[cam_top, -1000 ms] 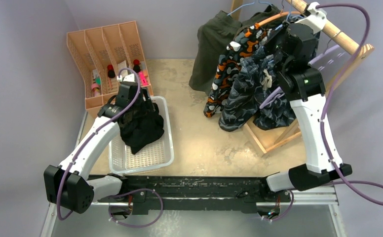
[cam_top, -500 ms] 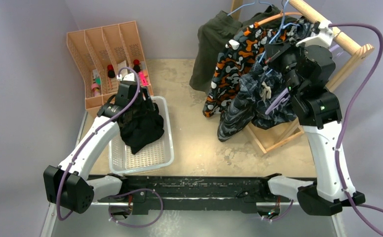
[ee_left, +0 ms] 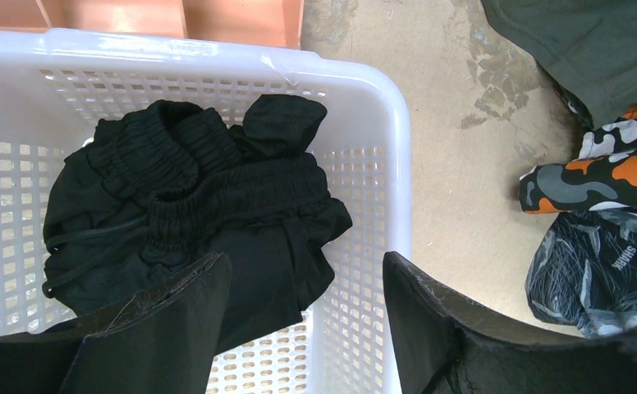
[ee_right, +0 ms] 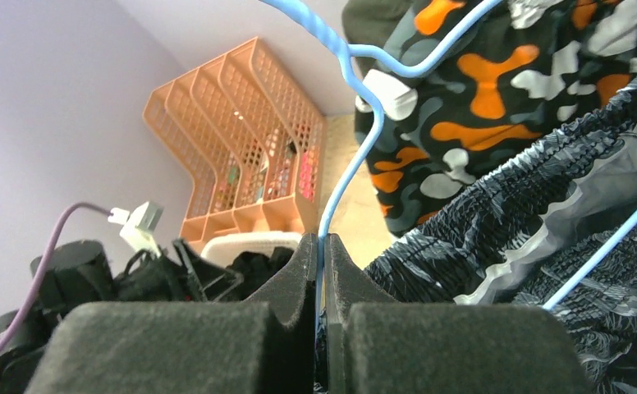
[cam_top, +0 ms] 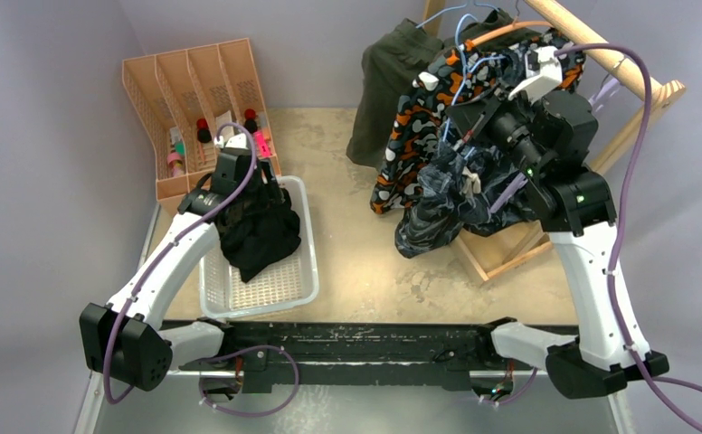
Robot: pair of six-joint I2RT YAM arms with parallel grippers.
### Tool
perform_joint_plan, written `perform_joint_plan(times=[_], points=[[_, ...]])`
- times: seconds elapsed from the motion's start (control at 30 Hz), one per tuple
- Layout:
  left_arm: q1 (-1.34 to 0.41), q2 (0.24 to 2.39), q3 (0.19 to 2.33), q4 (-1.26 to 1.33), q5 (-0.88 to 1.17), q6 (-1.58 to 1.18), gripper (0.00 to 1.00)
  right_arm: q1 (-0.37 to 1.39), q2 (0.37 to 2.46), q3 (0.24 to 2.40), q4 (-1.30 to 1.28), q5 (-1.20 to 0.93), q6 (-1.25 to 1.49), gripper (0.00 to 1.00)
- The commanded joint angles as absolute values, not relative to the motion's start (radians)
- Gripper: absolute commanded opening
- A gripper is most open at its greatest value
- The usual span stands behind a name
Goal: Remove the shorts from the hanger
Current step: Pick up the hanger from the clothes rod.
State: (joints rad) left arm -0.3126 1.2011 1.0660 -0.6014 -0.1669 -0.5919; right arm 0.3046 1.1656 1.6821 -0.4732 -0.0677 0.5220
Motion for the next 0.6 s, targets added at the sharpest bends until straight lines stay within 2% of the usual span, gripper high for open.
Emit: perform_joint_plan(times=[0.0,0.57], points=[[-0.312,1.180,1.111,-0.588,-0.161,-0.603,0.67,0.305,1.104,1.689,-0.385,-0.226,0.497,0.00],[-0.311,1.202,1.143,-0.590,-0.136,-0.601,0.67,0.305,0.980,1.589,-0.363,-0.726,0.534,0.00]])
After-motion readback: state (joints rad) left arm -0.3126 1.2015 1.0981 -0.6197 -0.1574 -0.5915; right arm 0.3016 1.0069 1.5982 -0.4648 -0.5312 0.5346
